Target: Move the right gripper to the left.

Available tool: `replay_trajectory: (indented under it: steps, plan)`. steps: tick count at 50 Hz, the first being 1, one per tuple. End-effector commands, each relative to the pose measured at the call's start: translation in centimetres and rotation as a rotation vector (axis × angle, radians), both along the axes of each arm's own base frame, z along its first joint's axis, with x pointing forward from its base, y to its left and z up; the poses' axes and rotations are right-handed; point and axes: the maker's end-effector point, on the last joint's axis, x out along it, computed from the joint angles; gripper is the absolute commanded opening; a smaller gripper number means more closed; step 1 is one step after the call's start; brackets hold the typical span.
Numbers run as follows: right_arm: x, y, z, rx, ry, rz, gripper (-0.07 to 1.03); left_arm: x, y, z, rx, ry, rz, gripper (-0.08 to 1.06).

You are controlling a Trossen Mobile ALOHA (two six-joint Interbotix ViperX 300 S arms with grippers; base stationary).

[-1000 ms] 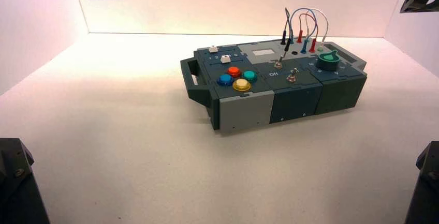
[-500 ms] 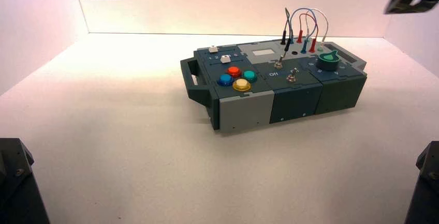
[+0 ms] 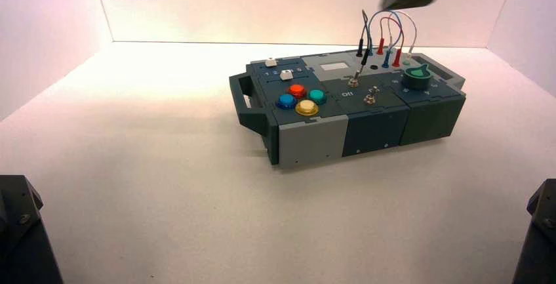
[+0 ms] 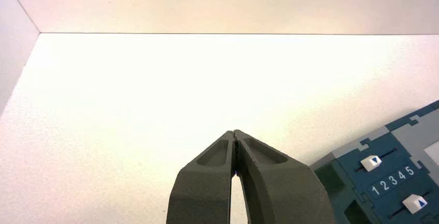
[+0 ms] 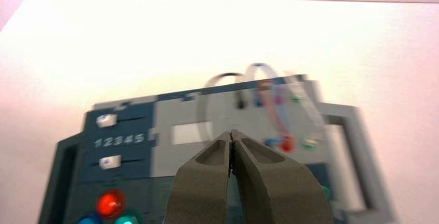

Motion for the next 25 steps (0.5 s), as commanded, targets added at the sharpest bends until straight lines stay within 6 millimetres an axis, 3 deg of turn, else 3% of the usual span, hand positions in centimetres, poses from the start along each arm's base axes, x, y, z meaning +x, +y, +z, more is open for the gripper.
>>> replay_trajectory:
  steps: [1,10,25]
  plan:
    - [0.8,3.5,0.8,0.004,-0.022,0.086,-0.02,0.7,-0.2,1.1,-0.006,-0.035,0.000,-0.03]
    - [0.4,7.6,0.3,-0.013,-0.013,0.198,-0.02,0.7,-0.2,1.1,-0.006,-0.033,0.000,-0.03]
    - [-1.2,12.0,1.4,-0.032,-0.062,0.347,-0.02,0.7,-0.2,1.1,-0.005,-0.033,-0.001,-0.03]
